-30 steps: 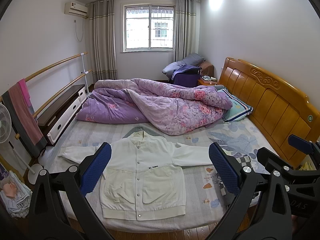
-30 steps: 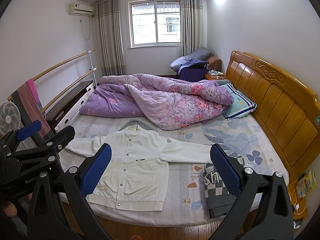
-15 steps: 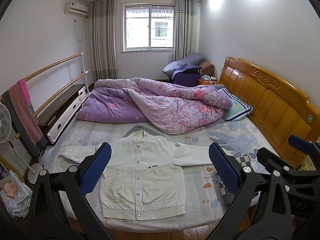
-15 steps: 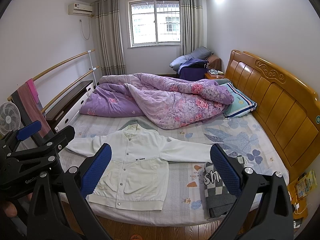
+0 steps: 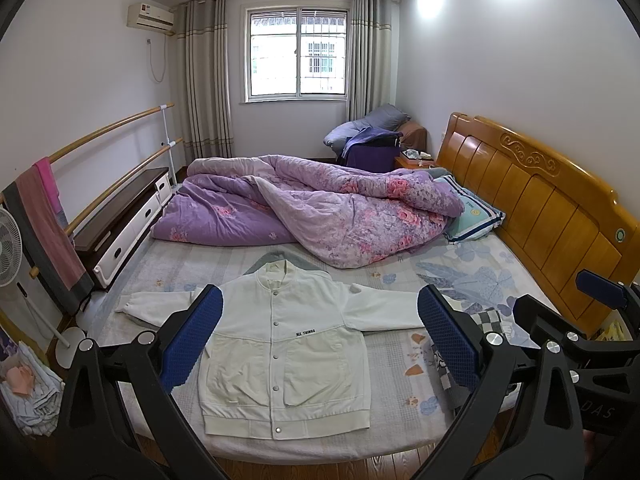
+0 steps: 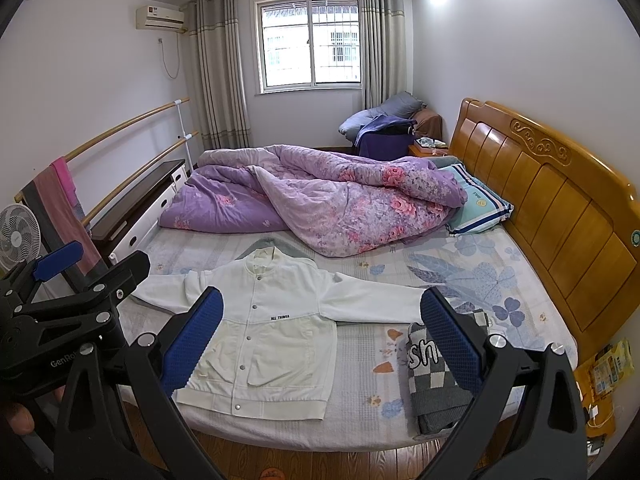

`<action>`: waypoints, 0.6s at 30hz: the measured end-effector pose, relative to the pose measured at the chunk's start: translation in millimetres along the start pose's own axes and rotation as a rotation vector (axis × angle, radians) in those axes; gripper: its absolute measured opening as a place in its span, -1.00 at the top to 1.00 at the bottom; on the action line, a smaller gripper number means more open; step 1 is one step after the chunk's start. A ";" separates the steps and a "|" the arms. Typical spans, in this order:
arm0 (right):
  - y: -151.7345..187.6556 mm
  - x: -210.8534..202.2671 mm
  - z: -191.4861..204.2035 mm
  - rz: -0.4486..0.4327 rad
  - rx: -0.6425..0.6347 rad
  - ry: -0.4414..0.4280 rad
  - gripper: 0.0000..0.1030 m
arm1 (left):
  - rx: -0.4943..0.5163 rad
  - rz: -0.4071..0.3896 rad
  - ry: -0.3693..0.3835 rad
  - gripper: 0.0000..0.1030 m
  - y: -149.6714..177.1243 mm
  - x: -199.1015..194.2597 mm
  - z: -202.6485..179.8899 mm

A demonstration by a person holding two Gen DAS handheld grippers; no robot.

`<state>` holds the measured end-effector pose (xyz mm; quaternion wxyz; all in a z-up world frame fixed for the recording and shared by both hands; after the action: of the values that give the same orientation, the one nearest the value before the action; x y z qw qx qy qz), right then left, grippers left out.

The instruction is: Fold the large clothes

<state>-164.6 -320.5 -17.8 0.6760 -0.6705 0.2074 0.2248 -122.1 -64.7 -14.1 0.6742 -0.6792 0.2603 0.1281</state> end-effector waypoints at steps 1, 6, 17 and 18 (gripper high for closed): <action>-0.3 0.2 -0.3 0.000 0.000 -0.001 -0.85 | -0.001 0.001 0.000 -0.90 -0.1 0.0 0.0; -0.2 0.3 -0.3 0.001 0.000 -0.001 -0.85 | 0.000 0.002 0.000 -0.90 -0.3 0.2 -0.6; 0.6 0.2 -1.6 0.003 0.002 0.003 -0.85 | 0.001 0.003 0.003 -0.90 -0.3 1.2 -0.8; 0.8 0.2 -1.7 0.004 0.002 0.003 -0.85 | 0.001 0.003 0.003 -0.90 -0.4 1.2 -0.9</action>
<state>-164.9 -322.2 -18.6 0.6758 -0.6697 0.2098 0.2251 -121.0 -65.9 -14.4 0.6738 -0.6788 0.2625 0.1281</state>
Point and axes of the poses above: each gripper's, at about its wrist camera, not at the fingertips, and x roughly the way its jaws point, z to its left, y to its underside, the point moved 2 cm from there along x, roughly the way its jaws point, and after that the axes turned 5 degrees about y, right-handed, at the moved point
